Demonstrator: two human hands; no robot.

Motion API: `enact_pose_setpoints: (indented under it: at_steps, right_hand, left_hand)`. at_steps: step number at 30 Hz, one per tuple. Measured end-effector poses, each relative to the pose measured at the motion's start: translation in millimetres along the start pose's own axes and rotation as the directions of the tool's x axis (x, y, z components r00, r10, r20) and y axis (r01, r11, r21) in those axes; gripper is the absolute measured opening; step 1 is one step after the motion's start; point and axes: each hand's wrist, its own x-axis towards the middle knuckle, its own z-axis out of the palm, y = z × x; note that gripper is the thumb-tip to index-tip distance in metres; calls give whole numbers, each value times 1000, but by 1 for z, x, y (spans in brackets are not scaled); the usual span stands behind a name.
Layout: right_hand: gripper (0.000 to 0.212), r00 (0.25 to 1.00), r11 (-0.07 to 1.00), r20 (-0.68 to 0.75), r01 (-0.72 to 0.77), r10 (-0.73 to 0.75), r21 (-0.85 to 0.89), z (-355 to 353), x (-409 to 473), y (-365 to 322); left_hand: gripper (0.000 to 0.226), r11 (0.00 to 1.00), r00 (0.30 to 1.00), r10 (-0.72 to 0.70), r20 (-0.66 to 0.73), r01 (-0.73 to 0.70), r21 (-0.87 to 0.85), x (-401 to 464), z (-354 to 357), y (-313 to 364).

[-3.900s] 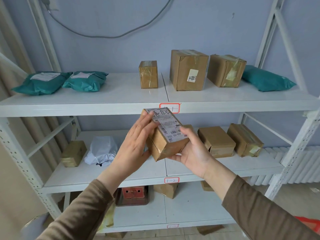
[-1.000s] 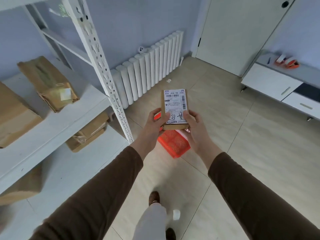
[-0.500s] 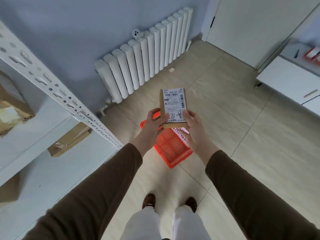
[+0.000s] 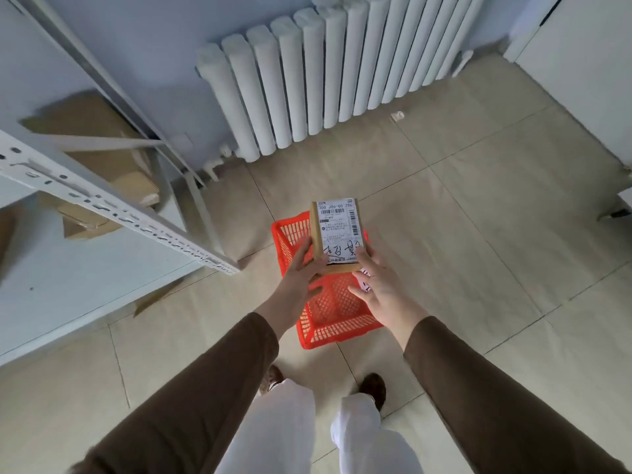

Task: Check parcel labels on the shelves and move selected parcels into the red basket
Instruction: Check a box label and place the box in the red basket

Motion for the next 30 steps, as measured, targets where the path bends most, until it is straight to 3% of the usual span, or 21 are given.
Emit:
enact_pose_setpoints:
  at_steps: [2, 6, 11, 14, 24, 30]
  right_hand:
    - [55, 1000, 1000, -9, -25, 24, -16, -8, 36, 19]
    - [43, 999, 998, -4, -50, 50, -36, -23, 110, 69]
    - [36, 996, 995, -14, -92, 91, -49, -39, 205, 137]
    - [37, 995, 993, -9, -104, 104, -55, -46, 255, 169]
    - [33, 994, 993, -5, -106, 106, -61, -52, 409, 258]
    - [34, 986, 985, 11, -163, 164, -61, -47, 450, 284]
  left_hand:
    - [72, 998, 999, -32, -39, 29, -59, 31, -6, -27]
    - [72, 970, 992, -62, -111, 34, -240, 102, -22, -91]
    - [49, 913, 981, -80, -177, 1, -407, 195, -49, -169]
    - [46, 868, 963, -135, -234, 1, -497, 248, -67, -204]
    - [37, 795, 920, -151, -362, -105, -598, 384, -110, -272]
    - [39, 802, 861, -191, -471, -140, -581, 429, -123, -294]
